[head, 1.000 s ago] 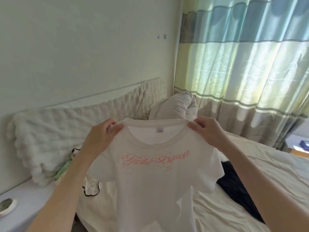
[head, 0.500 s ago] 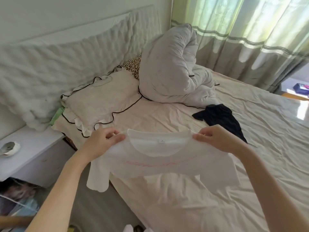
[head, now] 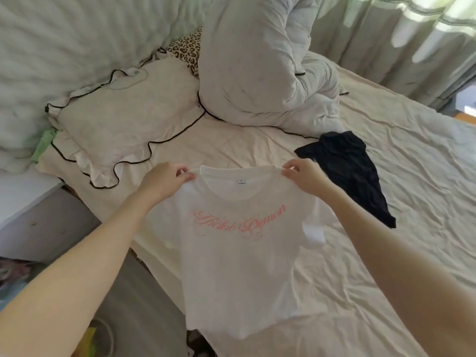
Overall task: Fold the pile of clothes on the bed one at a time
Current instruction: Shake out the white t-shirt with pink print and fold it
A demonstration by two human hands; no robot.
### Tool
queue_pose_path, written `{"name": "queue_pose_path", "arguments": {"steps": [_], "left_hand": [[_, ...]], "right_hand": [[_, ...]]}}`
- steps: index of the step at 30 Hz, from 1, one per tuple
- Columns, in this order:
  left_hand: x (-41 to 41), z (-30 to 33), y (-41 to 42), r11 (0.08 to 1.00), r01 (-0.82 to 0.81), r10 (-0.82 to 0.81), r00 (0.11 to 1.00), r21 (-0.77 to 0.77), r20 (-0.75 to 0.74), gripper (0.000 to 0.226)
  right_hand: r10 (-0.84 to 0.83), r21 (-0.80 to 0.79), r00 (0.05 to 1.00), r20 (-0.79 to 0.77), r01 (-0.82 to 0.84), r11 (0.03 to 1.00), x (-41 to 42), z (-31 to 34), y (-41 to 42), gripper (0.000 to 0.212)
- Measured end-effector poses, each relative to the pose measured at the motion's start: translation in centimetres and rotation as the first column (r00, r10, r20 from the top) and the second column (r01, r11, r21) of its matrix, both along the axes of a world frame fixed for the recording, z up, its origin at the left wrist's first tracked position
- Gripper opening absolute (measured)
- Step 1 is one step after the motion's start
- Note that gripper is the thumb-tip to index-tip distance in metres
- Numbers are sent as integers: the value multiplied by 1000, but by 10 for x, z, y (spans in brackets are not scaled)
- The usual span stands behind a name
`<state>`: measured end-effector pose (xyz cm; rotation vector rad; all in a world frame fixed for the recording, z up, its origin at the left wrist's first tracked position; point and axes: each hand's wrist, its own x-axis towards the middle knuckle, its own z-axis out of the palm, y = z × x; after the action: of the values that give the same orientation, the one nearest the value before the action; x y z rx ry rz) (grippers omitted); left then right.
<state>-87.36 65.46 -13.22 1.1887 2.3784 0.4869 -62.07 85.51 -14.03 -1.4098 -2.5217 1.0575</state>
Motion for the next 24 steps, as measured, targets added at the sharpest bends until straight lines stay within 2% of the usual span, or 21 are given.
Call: {"name": "queue_pose_path", "arguments": {"steps": [3,7,11,16,20,24], "left_hand": [[-19,-55,37,999,-40,41,997,5,-68,20],[-26,-122,42,990,-118,115,992,75,48,38],[4,-201,-21,971,-217,234,947,-100,221,40],[66,-280,-108,888,-315,429,830,-336,356,40],[99,-316,-135,841,-397,533,723,-368,439,45],[117,-341,-145,801,-496,598,662,-335,451,28]], "right_hand": [[-83,89,996,24,81,993,-28,-55,31,26],[-126,153,991,38,119,981,-52,-123,41,42],[-162,56,986,30,161,985,-21,-192,-13,39],[-369,-136,911,185,395,909,75,-264,-91,32],[-361,-189,890,277,419,888,129,-296,-134,26],[-297,-193,909,293,360,913,149,-311,-154,11]]}}
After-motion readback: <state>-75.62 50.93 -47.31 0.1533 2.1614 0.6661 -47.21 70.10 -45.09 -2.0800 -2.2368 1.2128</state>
